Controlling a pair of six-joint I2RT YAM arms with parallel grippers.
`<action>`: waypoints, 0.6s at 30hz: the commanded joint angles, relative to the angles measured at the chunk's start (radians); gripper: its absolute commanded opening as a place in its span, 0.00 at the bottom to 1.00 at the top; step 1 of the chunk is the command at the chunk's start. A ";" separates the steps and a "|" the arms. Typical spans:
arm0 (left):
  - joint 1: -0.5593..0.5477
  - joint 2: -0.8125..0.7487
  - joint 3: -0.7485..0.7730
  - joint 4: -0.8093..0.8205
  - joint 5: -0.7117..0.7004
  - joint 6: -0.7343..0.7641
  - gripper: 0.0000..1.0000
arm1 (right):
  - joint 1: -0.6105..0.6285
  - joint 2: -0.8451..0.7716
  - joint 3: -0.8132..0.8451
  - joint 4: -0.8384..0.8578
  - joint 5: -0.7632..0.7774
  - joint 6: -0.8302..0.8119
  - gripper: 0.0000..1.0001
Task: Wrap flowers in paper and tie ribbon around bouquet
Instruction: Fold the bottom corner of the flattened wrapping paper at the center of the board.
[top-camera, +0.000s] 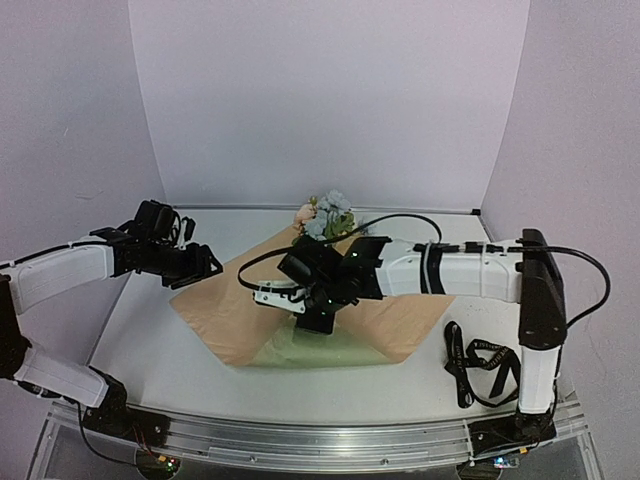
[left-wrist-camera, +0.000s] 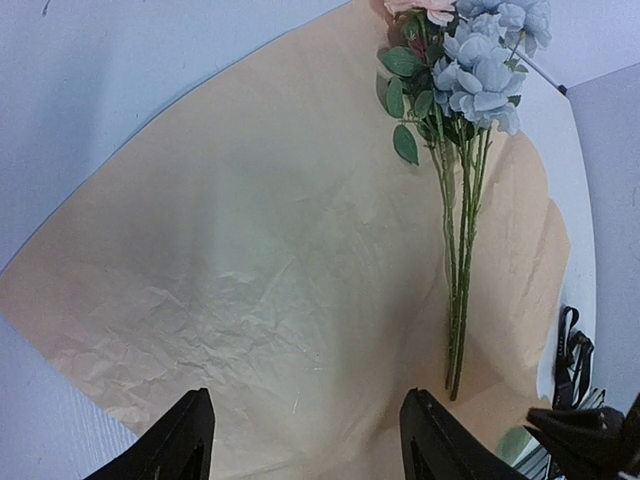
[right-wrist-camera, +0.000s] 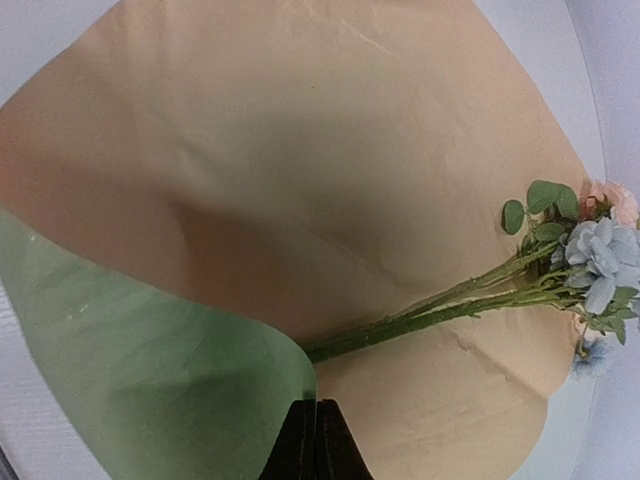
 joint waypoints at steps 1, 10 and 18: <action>-0.015 -0.045 -0.006 -0.035 0.009 -0.019 0.66 | -0.076 0.124 0.139 -0.022 -0.082 -0.003 0.00; -0.116 -0.060 -0.039 -0.033 0.011 -0.039 0.64 | -0.167 0.323 0.371 -0.009 -0.082 -0.073 0.00; -0.179 -0.043 -0.031 -0.002 0.024 -0.045 0.61 | -0.211 0.390 0.455 0.006 -0.046 -0.119 0.00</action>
